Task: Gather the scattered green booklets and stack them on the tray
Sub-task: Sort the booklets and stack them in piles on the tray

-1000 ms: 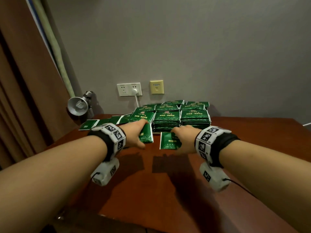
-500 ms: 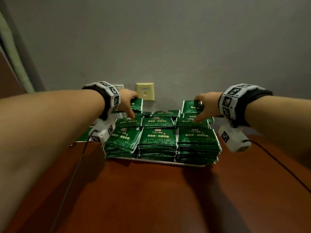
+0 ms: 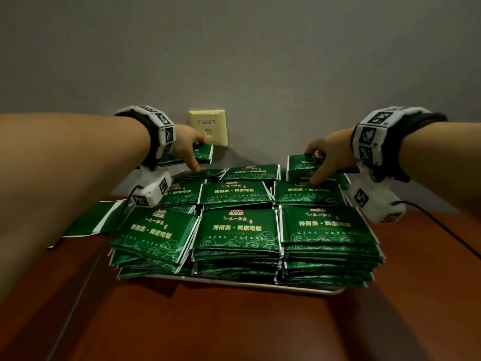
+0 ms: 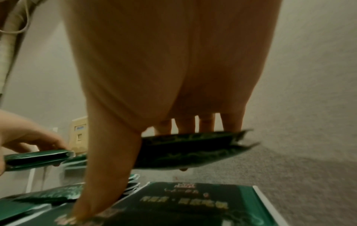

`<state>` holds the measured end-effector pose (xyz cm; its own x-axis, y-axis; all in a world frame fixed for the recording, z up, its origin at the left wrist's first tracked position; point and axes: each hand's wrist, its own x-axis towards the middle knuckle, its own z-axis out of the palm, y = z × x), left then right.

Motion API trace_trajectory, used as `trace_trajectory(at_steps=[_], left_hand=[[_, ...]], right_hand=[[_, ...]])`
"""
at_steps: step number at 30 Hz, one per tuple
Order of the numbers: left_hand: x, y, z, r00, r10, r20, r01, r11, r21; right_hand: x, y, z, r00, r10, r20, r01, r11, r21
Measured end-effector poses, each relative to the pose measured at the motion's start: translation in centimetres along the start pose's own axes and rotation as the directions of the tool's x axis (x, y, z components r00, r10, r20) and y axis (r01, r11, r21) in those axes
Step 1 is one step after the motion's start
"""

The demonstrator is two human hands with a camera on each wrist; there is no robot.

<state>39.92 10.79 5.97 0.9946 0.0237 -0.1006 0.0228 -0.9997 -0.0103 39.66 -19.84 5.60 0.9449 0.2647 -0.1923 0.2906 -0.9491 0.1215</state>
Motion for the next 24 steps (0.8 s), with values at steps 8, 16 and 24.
trace_trajectory(at_steps=[8, 16, 24], left_hand=[[1.2, 0.3, 1.3, 0.992, 0.008, 0.125, -0.009, 1.0, 0.009], [-3.0, -0.6, -1.0, 0.998, 0.042, 0.055, -0.036, 0.994, -0.106], [-13.0, -2.4, -2.3, 1.0, -0.013, 0.013, 0.013, 1.0, -0.025]], right_hand=[[1.5, -1.0, 0.3, 1.0, -0.015, -0.006, 0.015, 1.0, 0.007], [-1.7, -2.5, -1.2, 0.996, -0.067, -0.052, 0.07, 0.996, 0.061], [-8.9, -8.3, -2.5, 0.967, -0.237, -0.094, 0.243, 0.968, 0.064]])
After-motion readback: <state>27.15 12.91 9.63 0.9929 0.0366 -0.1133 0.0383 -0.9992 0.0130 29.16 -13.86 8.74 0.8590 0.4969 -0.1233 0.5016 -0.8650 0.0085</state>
